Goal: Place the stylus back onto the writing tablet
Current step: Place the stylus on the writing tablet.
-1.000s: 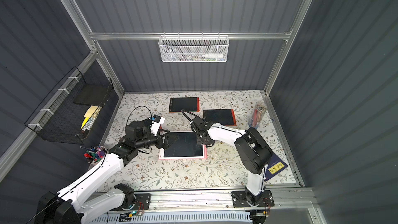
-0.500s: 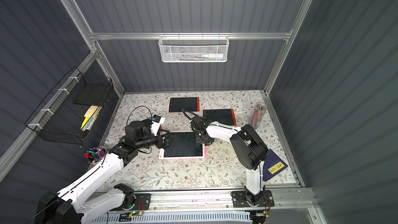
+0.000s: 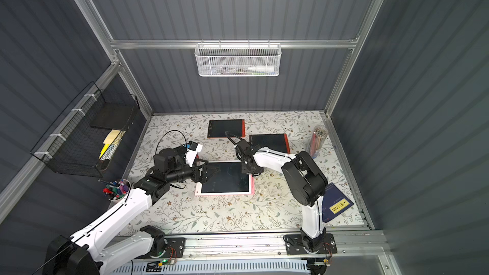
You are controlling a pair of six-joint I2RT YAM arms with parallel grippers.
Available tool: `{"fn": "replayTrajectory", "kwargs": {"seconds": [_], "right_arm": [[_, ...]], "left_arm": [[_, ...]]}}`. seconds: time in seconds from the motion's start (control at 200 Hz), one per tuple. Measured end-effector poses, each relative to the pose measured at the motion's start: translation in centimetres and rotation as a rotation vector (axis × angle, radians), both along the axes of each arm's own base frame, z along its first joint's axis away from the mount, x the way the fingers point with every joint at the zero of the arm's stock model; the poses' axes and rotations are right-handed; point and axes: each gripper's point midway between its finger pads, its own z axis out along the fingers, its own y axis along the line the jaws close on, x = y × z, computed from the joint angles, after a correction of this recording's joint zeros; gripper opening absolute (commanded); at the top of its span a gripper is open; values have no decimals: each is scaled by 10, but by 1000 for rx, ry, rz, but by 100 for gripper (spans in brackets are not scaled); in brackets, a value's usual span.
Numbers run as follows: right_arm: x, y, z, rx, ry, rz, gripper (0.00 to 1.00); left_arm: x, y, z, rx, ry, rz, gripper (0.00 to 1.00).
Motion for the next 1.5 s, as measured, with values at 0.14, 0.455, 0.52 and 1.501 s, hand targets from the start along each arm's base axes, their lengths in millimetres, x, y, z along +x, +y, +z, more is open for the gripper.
{"fn": "replayTrajectory", "kwargs": {"seconds": [0.14,0.455,0.52,1.501], "right_arm": [[3,1,-1,-4,-1,8,17],[7,0,0,-4,-5,11,18],[7,0,0,-5,-5,11,19],[-48,-11,41,196,-21,64,3]], "left_arm": [[0,0,0,0,0,0,99],[0,0,0,0,1,0,99],[0,0,-1,1,3,0,99],[8,-16,1,-27,10,-62,99]]}}
